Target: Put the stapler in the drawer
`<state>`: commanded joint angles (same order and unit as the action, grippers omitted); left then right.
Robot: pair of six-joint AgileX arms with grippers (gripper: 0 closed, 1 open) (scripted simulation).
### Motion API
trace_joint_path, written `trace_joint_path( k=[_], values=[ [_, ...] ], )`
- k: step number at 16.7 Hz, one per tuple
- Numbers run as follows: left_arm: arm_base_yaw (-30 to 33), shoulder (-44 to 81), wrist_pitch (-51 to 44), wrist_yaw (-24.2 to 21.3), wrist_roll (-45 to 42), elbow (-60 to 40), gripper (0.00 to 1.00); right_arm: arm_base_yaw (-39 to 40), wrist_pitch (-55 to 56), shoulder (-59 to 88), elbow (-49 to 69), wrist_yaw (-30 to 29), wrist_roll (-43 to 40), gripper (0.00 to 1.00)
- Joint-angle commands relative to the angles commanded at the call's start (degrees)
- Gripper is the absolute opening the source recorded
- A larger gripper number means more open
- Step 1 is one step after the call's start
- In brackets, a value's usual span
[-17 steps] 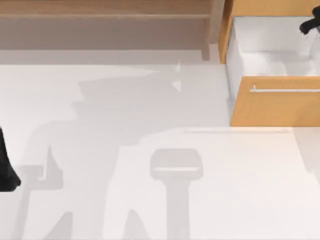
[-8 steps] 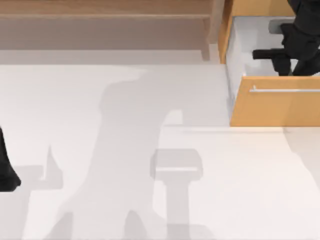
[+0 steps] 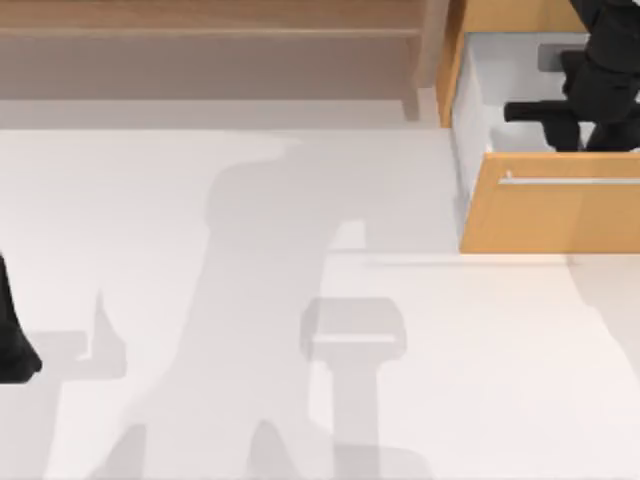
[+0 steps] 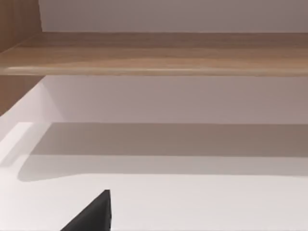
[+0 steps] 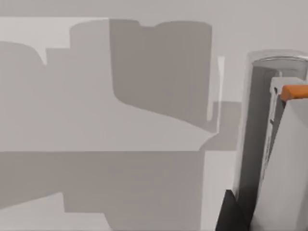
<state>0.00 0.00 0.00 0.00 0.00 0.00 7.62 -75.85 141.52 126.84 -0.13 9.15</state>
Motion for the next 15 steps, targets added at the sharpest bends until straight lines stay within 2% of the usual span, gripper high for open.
trace_joint_path(
  k=[7, 15],
  values=[
    [0.0, 0.0, 0.0, 0.0, 0.0, 0.0, 1.00, 0.1, 1.5, 0.1, -1.6, 0.0, 0.0, 0.00],
    [0.0, 0.0, 0.0, 0.0, 0.0, 0.0, 1.00, 0.1, 1.5, 0.1, -1.6, 0.0, 0.0, 0.60]
  ],
)
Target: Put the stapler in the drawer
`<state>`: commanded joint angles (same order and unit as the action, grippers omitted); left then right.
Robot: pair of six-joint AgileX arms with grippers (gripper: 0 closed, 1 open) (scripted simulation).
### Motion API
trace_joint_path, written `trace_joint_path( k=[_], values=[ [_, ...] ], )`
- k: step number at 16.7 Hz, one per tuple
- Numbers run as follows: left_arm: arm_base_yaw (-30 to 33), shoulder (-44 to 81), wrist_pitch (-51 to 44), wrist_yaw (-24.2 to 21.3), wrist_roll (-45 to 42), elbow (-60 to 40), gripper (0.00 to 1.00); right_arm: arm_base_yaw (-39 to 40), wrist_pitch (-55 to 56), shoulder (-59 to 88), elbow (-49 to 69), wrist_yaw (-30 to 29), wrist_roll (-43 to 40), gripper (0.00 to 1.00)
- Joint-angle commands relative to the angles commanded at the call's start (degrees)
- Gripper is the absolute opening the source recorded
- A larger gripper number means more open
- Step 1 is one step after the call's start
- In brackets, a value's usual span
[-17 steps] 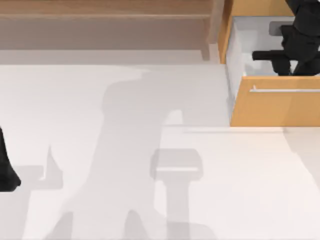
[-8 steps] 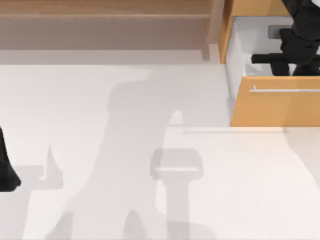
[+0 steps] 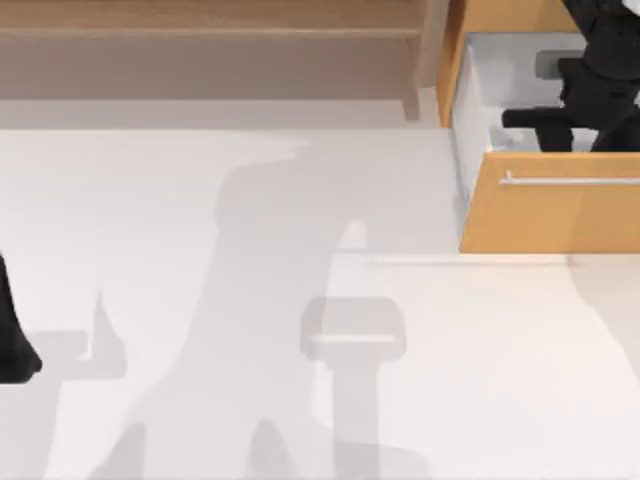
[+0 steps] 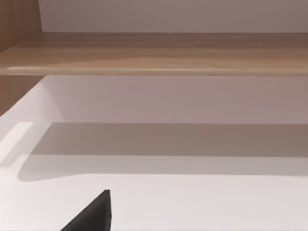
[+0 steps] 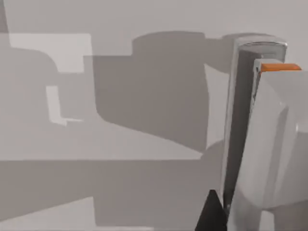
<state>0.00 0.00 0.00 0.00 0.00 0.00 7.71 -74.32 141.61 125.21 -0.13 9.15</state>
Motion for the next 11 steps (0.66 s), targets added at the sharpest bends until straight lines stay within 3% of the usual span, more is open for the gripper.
trace_joint_path(
  k=[5, 11],
  values=[
    [0.0, 0.0, 0.0, 0.0, 0.0, 0.0, 1.00, 0.0, 0.0, 0.0, 0.0, 0.0, 0.0, 0.98],
    [0.0, 0.0, 0.0, 0.0, 0.0, 0.0, 1.00, 0.0, 0.0, 0.0, 0.0, 0.0, 0.0, 1.00]
  ],
)
